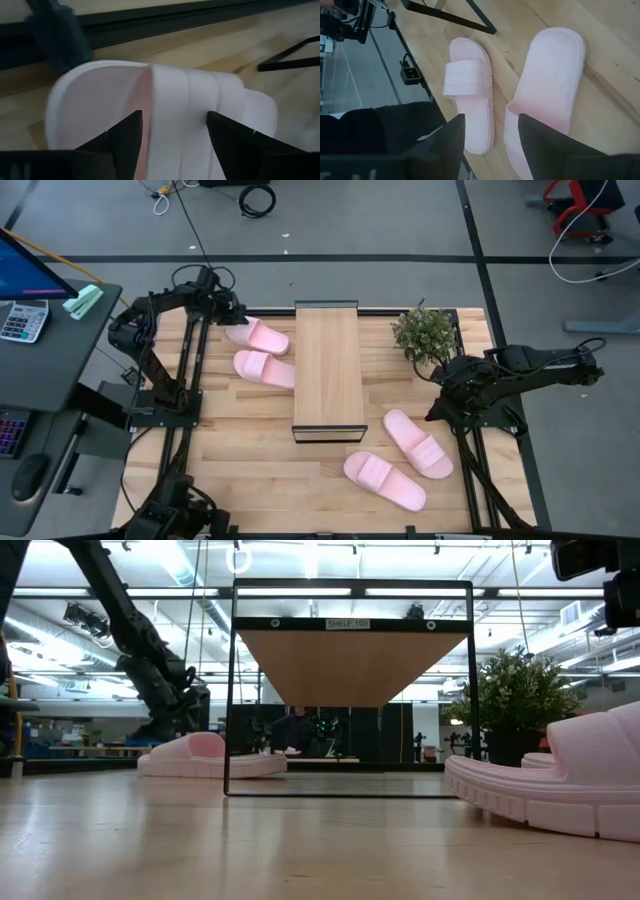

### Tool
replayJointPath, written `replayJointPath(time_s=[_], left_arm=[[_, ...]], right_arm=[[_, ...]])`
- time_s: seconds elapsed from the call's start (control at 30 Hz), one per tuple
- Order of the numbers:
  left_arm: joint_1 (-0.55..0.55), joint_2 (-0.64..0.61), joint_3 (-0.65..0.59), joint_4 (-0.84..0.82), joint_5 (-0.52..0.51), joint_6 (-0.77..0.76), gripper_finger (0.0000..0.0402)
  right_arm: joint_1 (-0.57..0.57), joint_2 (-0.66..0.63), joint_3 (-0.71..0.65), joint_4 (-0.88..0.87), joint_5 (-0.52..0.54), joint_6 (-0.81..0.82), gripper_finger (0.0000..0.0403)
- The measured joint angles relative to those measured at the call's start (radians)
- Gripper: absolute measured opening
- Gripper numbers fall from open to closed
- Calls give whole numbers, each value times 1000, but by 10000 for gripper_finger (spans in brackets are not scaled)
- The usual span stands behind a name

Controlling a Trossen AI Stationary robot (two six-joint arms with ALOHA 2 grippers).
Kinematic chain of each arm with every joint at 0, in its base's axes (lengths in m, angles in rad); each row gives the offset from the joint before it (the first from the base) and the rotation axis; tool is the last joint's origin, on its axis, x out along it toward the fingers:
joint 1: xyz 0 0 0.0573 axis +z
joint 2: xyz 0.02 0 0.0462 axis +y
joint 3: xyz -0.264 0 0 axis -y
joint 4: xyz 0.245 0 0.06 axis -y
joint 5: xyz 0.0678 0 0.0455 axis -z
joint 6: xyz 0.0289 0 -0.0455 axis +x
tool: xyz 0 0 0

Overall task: Pick and place slides into the shelf
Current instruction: Put the pink slipper on the shelf

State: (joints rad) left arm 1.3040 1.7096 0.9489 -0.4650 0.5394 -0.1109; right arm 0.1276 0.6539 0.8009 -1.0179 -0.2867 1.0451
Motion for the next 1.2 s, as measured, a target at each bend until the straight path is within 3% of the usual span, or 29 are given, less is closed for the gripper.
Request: replayJointPath(time_s=[0.2, 0.33, 0.67, 0.77, 0.9, 1.2], left_arm=[[5, 35, 0, 3, 167, 3, 227], [-1, 68, 0, 1, 223, 9, 215], [-44, 137, 1, 4, 250, 57, 149], [-44, 135, 2, 0, 247, 78, 107], [-35, 118, 1, -5, 274, 78, 23], [4, -40, 9, -61, 267, 76, 11]], right_arm=[[0, 0, 0, 4, 0, 0, 190], [0, 0, 0, 4, 1, 0, 190], [0, 0, 0, 4, 8, 0, 190], [0, 0, 0, 3, 20, 0, 190], [0, 0, 0, 3, 48, -4, 190], [0, 0, 0, 3, 98, -36, 190]])
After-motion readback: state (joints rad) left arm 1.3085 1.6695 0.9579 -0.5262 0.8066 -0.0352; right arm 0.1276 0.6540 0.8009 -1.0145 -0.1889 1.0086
